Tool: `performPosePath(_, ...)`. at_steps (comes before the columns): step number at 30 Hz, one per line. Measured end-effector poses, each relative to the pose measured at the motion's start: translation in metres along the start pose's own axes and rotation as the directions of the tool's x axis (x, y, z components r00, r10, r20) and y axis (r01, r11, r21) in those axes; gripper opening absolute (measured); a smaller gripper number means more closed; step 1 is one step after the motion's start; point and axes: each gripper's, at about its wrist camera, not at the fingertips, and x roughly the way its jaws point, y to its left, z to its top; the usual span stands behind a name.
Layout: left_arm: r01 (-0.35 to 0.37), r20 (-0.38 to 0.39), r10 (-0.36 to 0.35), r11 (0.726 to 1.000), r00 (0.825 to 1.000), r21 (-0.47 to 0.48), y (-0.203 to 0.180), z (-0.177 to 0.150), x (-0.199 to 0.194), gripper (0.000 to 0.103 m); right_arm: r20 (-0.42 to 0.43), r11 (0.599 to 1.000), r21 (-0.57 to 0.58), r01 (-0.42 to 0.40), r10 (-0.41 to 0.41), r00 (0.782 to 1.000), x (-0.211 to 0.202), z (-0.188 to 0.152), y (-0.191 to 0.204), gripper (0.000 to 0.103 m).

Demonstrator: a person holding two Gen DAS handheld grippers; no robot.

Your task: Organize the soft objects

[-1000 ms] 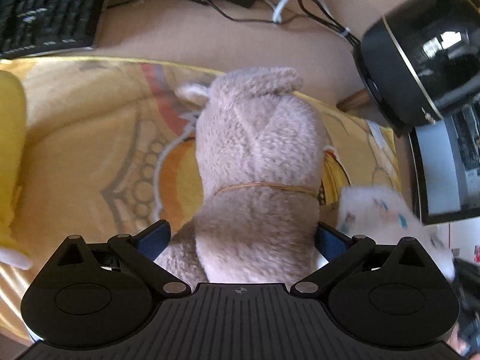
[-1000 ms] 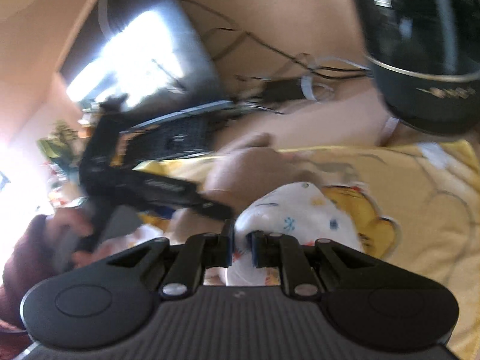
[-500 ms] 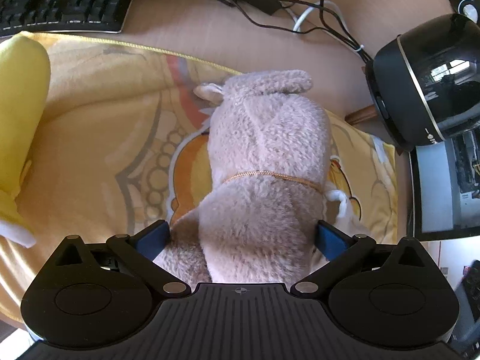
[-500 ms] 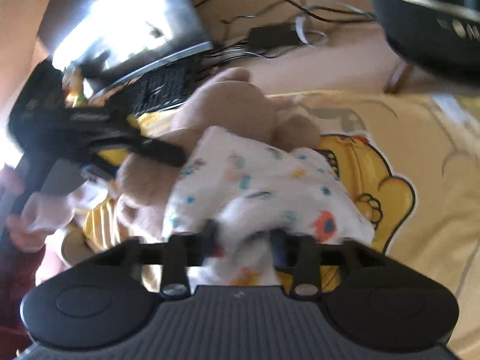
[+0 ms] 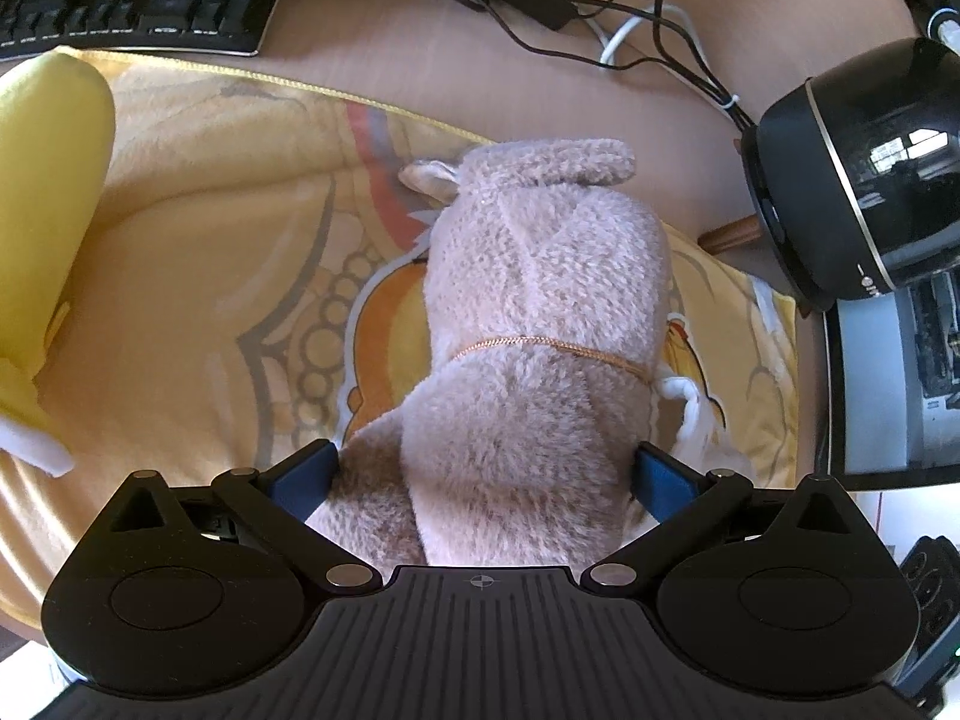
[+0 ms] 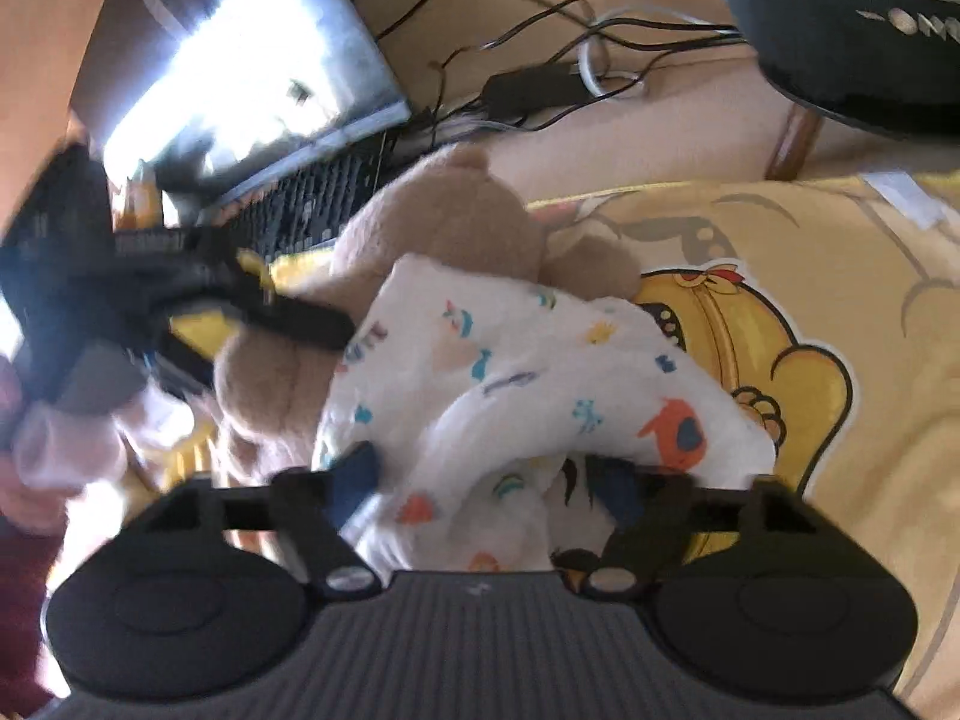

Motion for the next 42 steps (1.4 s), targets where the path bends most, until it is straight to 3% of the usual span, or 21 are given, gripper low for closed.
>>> performPosePath(1, 0.004, 0.003, -0.004, 1.0, 1.0, -0.006, 0.001, 0.0, 0.0, 0.103, -0.001, 1.0, 0.019, -0.008, 0.009, 1.0, -0.001, 0.002, -0.003, 0.046)
performPosePath(3, 0.011, 0.008, -0.01, 1.0, 1.0, -0.016, 0.003, -0.001, 0.0, 0.103, -0.017, 0.999, 0.032, -0.041, 0.041, 0.999, 0.004, 0.006, -0.005, 0.041)
performPosePath(7, 0.017, 0.016, -0.017, 0.999, 1.0, -0.027, 0.005, -0.001, 0.0, 0.103, 0.008, 0.997, 0.031, -0.065, 0.065, 0.998, 0.011, 0.005, -0.007, 0.044)
performPosePath(8, 0.018, 0.018, -0.018, 0.999, 1.0, -0.029, 0.005, -0.001, 0.0, 0.103, 0.029, 0.998, 0.024, -0.055, 0.054, 0.998, 0.011, 0.003, -0.006, 0.048)
performPosePath(10, 0.016, 0.014, -0.016, 1.0, 1.0, -0.023, 0.004, -0.002, 0.002, 0.103, 0.054, 1.0, 0.014, 0.013, -0.013, 0.998, 0.014, -0.003, -0.005, 0.077)
performPosePath(11, 0.015, 0.011, -0.015, 1.0, 1.0, -0.02, 0.004, -0.002, 0.002, 0.103, 0.049, 0.999, 0.023, 0.045, -0.046, 0.998, 0.016, -0.005, -0.006, 0.082)
performPosePath(12, 0.013, 0.012, -0.013, 1.0, 1.0, -0.016, 0.003, -0.002, 0.003, 0.103, 0.028, 0.997, 0.045, 0.069, -0.07, 0.997, 0.019, -0.005, -0.01, 0.097)
performPosePath(13, 0.01, 0.014, -0.01, 1.0, 1.0, -0.011, 0.002, -0.003, 0.003, 0.103, 0.006, 0.994, 0.073, 0.076, -0.077, 0.997, 0.022, -0.004, -0.015, 0.103)
performPosePath(16, 0.008, 0.015, -0.008, 1.0, 1.0, -0.01, 0.001, -0.003, 0.003, 0.103, -0.035, 0.99, 0.132, 0.039, -0.034, 0.999, 0.024, -0.002, -0.029, 0.102)
performPosePath(18, 0.009, 0.014, -0.009, 1.0, 1.0, -0.013, 0.002, -0.003, 0.003, 0.103, -0.027, 0.993, 0.113, 0.038, -0.035, 0.999, 0.02, -0.002, -0.026, 0.094)
performPosePath(19, 0.009, 0.014, -0.009, 1.0, 1.0, -0.014, 0.002, -0.003, 0.003, 0.103, -0.014, 0.994, 0.103, 0.032, -0.03, 0.999, 0.017, -0.003, -0.023, 0.083)
performPosePath(23, 0.006, 0.022, -0.005, 0.999, 1.0, -0.034, -0.001, -0.004, 0.003, 0.103, 0.014, 0.999, -0.032, 0.03, -0.029, 0.999, 0.007, 0.0, -0.002, 0.055)
performPosePath(25, 0.008, 0.024, -0.007, 0.999, 1.0, -0.042, -0.001, -0.004, 0.003, 0.103, 0.02, 0.991, -0.129, 0.04, -0.038, 0.999, 0.002, 0.001, 0.012, 0.026)
performPosePath(26, 0.009, 0.025, -0.008, 0.999, 1.0, -0.045, 0.0, -0.004, 0.003, 0.103, 0.029, 0.983, -0.174, 0.066, -0.062, 0.998, -0.001, 0.001, 0.02, 0.022)
performPosePath(28, 0.012, 0.026, -0.011, 0.999, 1.0, -0.051, 0.001, -0.004, 0.003, 0.103, 0.051, 0.971, -0.217, 0.103, -0.094, 0.994, -0.004, 0.003, 0.031, 0.017)
performPosePath(35, 0.021, 0.024, -0.019, 0.998, 1.0, -0.065, 0.004, -0.003, 0.003, 0.103, 0.084, 0.974, -0.218, 0.067, -0.05, 0.995, -0.031, 0.013, 0.04, 0.015)
performPosePath(39, 0.03, 0.017, -0.029, 0.997, 0.999, -0.071, 0.006, -0.001, 0.004, 0.103, 0.088, 0.975, -0.219, -0.037, 0.058, 0.994, -0.056, 0.02, 0.053, 0.015)
performPosePath(42, 0.044, 0.0, -0.045, 0.996, 0.999, -0.082, 0.011, 0.002, 0.004, 0.103, 0.059, 0.953, -0.257, -0.161, 0.182, 0.982, -0.066, 0.019, 0.07, 0.015)
